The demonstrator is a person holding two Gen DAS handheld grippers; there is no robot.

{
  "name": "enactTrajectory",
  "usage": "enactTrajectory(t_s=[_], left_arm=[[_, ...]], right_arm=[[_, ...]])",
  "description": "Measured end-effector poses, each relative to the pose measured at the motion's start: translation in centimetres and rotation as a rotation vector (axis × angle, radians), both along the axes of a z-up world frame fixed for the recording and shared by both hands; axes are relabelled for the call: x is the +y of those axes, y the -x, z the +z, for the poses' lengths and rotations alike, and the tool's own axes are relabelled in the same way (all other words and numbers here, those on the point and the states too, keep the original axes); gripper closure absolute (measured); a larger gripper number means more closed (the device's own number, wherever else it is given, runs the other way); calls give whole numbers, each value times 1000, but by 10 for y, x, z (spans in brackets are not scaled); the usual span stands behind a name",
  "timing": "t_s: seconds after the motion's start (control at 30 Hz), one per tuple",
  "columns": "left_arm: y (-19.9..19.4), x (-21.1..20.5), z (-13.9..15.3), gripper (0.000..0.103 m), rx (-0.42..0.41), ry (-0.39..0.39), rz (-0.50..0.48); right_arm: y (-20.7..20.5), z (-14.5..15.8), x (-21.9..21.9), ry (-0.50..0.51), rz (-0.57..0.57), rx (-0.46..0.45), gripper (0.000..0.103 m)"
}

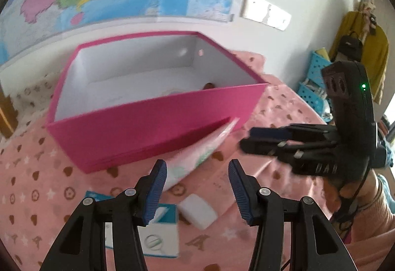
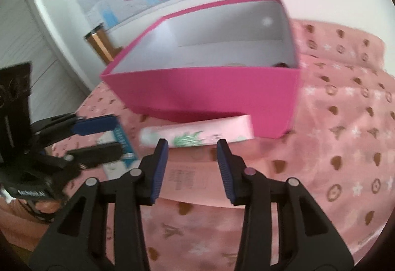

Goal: Organize rigid objects
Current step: 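Position the right gripper fingers around the pink-white lotion tube, then close the right gripper on the pink-white lotion tube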

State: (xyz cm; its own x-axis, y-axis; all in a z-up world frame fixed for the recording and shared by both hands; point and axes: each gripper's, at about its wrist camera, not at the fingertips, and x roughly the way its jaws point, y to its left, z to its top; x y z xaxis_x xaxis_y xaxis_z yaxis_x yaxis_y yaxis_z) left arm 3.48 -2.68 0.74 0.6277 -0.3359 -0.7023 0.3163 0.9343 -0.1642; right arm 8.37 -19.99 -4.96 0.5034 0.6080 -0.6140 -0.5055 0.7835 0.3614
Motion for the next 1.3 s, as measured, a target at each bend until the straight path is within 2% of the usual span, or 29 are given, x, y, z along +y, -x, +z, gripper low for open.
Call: enactTrajectory(t_s=[0.2, 0.33, 0.53, 0.8, 1.0, 1.1, 1.17, 1.3], left_arm=[[-5, 23, -22, 51, 82, 32, 50], [-11, 20, -30, 51, 117, 46, 34], [-16, 8, -40, 51, 162, 64, 2], [-29, 10, -48, 51, 197, 86, 20], [-37, 15, -53, 51, 211, 87, 44], [-36, 15, -52, 53, 209, 92, 38], [-36, 14, -52, 54, 204, 69, 45], [-36, 14, -51, 53, 202, 73, 46]], right_arm=[[-22, -19, -28, -26, -74, 79, 58], [-30, -25, -30, -56, -78, 109, 58], [-45, -36, -24, -45, -57, 166, 52], [-37, -38, -9, -15, 20, 124, 52], [-44, -42, -18, -42, -11, 158, 52], [-44, -42, -12, -46, 29, 168, 50], [-42, -41, -8, -34, 29, 160, 49], [-40, -40, -9, -50, 17, 155, 49]])
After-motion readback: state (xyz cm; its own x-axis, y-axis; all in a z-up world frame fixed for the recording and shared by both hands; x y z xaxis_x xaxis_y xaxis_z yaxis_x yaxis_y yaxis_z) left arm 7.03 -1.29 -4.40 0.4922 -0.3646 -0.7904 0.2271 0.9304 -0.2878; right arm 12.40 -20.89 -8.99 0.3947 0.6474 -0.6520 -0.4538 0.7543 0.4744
